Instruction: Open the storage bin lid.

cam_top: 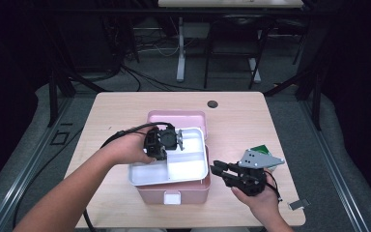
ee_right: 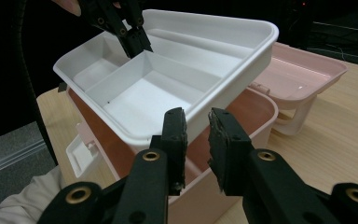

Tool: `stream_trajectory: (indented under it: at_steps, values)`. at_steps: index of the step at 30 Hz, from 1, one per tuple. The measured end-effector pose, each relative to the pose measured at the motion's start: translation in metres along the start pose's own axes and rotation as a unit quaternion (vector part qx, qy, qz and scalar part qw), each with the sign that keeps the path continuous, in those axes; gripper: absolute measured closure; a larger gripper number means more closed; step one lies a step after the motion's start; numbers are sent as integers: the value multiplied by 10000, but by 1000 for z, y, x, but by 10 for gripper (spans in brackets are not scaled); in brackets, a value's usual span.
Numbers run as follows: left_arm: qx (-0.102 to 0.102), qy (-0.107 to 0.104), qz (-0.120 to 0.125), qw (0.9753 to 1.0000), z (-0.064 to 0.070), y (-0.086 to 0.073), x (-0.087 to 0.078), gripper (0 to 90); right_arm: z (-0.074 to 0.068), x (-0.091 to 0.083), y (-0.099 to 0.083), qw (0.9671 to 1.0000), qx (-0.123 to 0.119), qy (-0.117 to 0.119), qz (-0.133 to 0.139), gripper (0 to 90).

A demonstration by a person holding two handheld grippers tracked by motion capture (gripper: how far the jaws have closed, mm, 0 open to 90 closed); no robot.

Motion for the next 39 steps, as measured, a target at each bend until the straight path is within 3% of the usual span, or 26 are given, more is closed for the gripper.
stream_trajectory:
  at_steps: [7,8,13,15,16,19,22,23,24,25,26,28,29,35,37,38,39]
  values:
    - [-224,45,-40,9997,-7,-14,-5,893,1,2,-2,10000,43,-4,-20,755]
    - [-437,19,-79,9990,-10,-20,-7,893,2,1,-2,10000,39,-20,-20,755]
    - [-969,-18,-270,9949,-17,-34,-10,894,3,1,-3,10000,67,-21,-51,755]
    - [-1074,-39,-310,9937,-18,-37,-10,894,3,2,-3,10000,64,-14,-45,755]
    - [-1359,-51,-361,9901,-21,-43,-9,893,3,3,-3,10000,62,-14,-19,755]
    - [-1791,-128,-451,9827,-26,-52,-9,894,3,4,-4,10000,64,-5,-69,754]
    - [-2098,-122,-527,9762,-29,-62,-7,894,3,6,-5,9999,88,1,-70,754]
    - [-2098,-122,-527,9762,-29,-62,-7,894,3,6,-5,9999,76,0,-73,754]
    - [-2311,-146,-536,9714,-32,-67,-7,894,3,7,-5,9999,69,-2,-80,754]
    - [-2366,-147,-550,9699,-33,-70,-8,894,3,7,-5,9999,78,-2,-84,754]
    - [-2482,-183,-560,9669,-34,-73,-8,893,4,7,-6,9999,80,-1,-86,754]
    - [-2598,-140,-585,9638,-37,-79,-10,894,4,7,-5,9999,80,-2,-82,754]
    - [-2598,-140,-585,9638,-37,-79,-10,894,4,7,-5,9999,80,-2,-82,754]
    - [-2913,-64,-650,9544,-43,-98,-14,893,4,7,-7,9999,92,-15,-96,754]
    - [-2931,-50,-660,9538,-44,-101,-15,893,4,7,-7,9999,98,-18,-97,754]
    - [-3040,-46,-676,9503,-45,-104,-15,893,4,7,-7,9999,106,-12,-122,752]
    - [-3077,-40,-678,9491,-46,-106,-15,893,4,8,-8,9998,110,-5,-140,752]
Point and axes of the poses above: each handheld gripper's, and its own axes: x roughly forward along the jaws, y roughly out of its top, z roughly to its right, the point moved 5 cm from there along x, roughly forward along the jaws, and after that the axes turned 14 degrees about y, right-handed, at the moved point
